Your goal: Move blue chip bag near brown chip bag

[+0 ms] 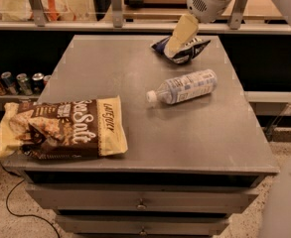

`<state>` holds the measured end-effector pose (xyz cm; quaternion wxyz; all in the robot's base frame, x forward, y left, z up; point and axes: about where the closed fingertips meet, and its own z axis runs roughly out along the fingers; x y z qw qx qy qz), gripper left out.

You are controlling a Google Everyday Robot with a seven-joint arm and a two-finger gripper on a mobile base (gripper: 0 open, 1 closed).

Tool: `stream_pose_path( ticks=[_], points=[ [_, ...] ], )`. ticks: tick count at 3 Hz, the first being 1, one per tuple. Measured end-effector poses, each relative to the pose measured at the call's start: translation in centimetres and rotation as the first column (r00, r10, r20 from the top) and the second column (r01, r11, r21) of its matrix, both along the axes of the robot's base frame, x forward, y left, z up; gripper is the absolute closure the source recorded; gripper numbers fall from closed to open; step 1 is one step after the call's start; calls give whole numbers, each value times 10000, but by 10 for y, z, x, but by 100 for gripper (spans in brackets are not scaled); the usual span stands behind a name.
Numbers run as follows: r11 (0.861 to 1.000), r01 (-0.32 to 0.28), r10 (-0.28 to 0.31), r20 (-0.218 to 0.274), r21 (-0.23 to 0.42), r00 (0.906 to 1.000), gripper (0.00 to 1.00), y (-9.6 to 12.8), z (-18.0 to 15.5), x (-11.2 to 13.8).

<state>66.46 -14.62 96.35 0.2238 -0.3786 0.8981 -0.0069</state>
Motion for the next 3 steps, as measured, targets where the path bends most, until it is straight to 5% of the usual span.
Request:
stream_pose_path(
  ticks=[1, 3],
  points=[
    [9976, 604, -607, 93, 339, 9981, 0, 8, -5, 43],
    [9893, 1458, -1456, 301, -63, 9889, 0, 29, -41, 110]
  ],
)
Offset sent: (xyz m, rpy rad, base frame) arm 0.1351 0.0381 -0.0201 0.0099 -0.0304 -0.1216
